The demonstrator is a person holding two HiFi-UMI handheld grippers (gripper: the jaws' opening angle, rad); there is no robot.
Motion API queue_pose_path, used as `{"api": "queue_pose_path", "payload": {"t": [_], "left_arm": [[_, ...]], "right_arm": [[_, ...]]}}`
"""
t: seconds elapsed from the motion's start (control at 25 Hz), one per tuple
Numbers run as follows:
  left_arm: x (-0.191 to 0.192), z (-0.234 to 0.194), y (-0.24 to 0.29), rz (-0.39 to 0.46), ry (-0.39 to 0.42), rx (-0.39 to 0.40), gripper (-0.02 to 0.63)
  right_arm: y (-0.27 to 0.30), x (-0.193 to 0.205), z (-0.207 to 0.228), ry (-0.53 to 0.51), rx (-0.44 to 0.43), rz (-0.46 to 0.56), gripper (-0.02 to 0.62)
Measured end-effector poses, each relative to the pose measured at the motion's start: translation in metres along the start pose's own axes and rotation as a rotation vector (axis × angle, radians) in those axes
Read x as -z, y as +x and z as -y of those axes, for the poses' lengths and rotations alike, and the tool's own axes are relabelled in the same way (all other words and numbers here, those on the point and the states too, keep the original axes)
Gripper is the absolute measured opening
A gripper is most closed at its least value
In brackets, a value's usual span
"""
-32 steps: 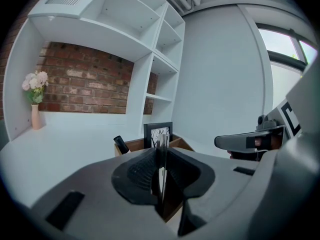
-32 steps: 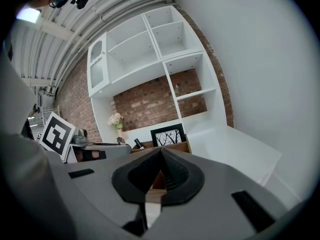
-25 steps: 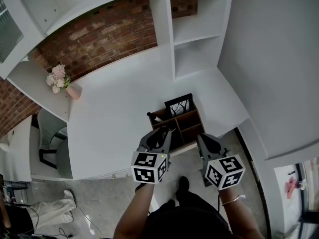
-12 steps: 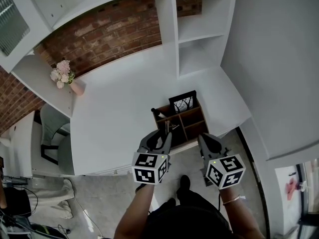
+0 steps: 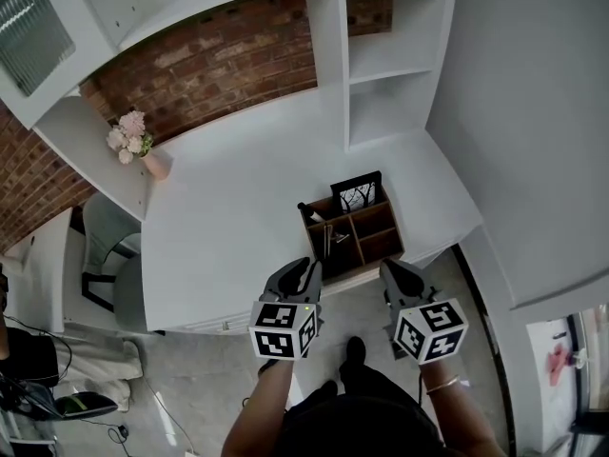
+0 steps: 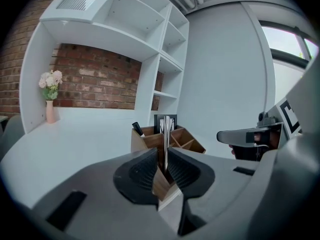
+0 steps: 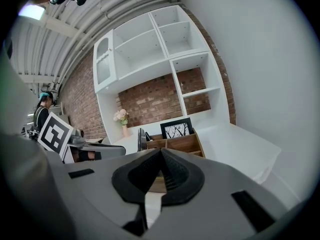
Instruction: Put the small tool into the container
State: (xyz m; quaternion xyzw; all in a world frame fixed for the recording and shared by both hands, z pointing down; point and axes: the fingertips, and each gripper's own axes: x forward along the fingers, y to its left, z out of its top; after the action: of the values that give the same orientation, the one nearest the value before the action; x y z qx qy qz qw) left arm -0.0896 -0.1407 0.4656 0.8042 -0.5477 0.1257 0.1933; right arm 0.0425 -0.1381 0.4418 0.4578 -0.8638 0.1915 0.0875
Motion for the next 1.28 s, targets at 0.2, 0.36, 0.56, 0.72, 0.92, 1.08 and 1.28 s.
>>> {"api": "queue_pose_path", "payload": {"t": [0.2,0.36,0.56,0.72,0.92,1.08,1.28], "left_arm": [[0.003,-0.004,-0.014,0.003,-0.010,-0.013,0.039],[0.002,-0.006,-0.023,0.018,-0.015,-0.014,0.018],[0.001,-0.007,-0.030,0.029,-0.008,-0.019,0.009],[0.001,-0.007,-0.033,0.031,-0.006,-0.020,0.009],[-0.001,-0.006,-0.034,0.037,-0.011,-0.017,0.009],[0.000,-0.004,-0.033,0.040,-0.016,-0.017,0.009],[0.001,-0.003,-0.034,0.036,-0.021,-0.022,0.009]], "right_arm": [[-0.002,0.001,-0.008,-0.006,-0.002,-0.001,0.005],[-0.004,0.002,-0.010,-0.010,0.000,-0.001,0.005],[-0.005,0.003,-0.014,-0.021,-0.004,0.002,0.005],[-0.006,0.001,-0.015,-0.033,-0.006,0.007,0.005],[-0.009,0.001,-0.013,-0.045,0.001,0.006,0.005],[-0.011,0.005,-0.007,-0.046,0.021,0.002,0.005],[-0.010,0.006,-0.004,-0.039,0.022,0.002,0.005]]}}
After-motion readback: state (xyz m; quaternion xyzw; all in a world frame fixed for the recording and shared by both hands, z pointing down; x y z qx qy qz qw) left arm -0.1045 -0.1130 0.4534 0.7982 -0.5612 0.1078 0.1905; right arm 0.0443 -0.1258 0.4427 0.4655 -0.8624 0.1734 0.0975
